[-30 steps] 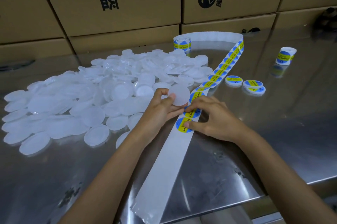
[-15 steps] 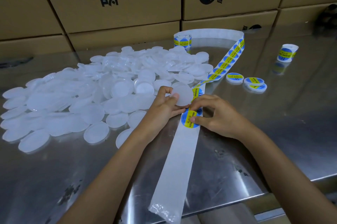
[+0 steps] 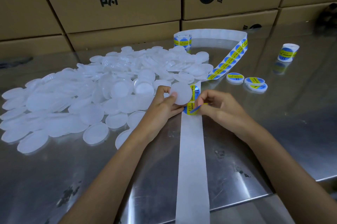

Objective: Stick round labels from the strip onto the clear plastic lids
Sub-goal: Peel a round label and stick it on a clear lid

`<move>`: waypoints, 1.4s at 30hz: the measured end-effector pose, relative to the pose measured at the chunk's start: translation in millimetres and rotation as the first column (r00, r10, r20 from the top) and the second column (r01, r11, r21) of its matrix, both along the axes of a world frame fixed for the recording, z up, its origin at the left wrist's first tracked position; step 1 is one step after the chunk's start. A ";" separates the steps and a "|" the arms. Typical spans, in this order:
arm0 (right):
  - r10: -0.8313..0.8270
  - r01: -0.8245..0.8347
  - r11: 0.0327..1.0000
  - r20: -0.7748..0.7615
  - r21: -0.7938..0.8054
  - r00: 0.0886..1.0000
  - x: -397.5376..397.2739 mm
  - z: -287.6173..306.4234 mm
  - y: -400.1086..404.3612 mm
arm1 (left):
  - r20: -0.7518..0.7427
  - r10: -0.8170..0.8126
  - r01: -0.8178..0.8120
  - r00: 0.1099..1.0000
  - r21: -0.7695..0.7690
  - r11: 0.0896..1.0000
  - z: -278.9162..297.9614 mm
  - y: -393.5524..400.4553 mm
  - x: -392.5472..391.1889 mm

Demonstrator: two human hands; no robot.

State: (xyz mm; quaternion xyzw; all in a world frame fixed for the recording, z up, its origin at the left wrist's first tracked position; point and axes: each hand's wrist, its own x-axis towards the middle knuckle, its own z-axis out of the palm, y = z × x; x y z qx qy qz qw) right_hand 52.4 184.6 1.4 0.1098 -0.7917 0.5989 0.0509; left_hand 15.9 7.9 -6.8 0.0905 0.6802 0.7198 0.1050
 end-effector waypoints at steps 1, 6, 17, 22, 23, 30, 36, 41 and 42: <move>-0.002 0.003 0.999 0.026 -0.049 1.000 0.4 1.0 0.6 | 0.002 0.002 -0.002 1.000 0.002 1.000 -0.7 -0.5 -0.1; 0.067 -0.004 0.943 0.179 -0.332 0.982 1.9 5.5 5.2 | 0.043 0.045 -0.047 0.998 0.051 0.998 -2.2 -1.1 -1.2; -0.020 0.067 0.955 0.164 -0.287 0.986 -19.5 28.6 -17.1 | 0.186 -0.077 -0.014 0.979 0.444 0.896 9.4 -12.4 -1.8; -0.108 0.133 0.962 0.115 -0.240 0.988 -32.6 32.7 -43.7 | 0.217 -0.127 -0.024 0.968 0.581 0.813 14.5 -15.3 -2.1; -0.124 0.147 0.957 0.108 -0.249 0.986 -33.0 30.5 -47.3 | 0.218 -0.122 -0.030 0.968 0.583 0.812 14.9 -15.4 -2.4; -0.211 0.221 0.932 0.064 -0.288 0.975 -32.1 19.3 -58.6 | 0.197 -0.072 -0.042 0.978 0.520 0.853 12.8 -15.1 -3.3; -0.227 0.229 0.937 0.038 -0.263 0.973 -31.4 18.0 -59.2 | 0.157 -0.060 -0.023 0.986 0.479 0.878 12.5 -13.2 -2.3; -0.264 0.261 0.945 0.008 -0.196 0.964 -33.6 14.7 -60.3 | 0.133 -0.045 -0.021 0.990 0.457 0.889 13.1 -12.9 -0.8; -0.270 0.266 0.946 0.005 -0.186 0.963 -34.2 13.8 -60.5 | 0.129 -0.041 -0.022 0.991 0.452 0.892 13.4 -12.9 -0.5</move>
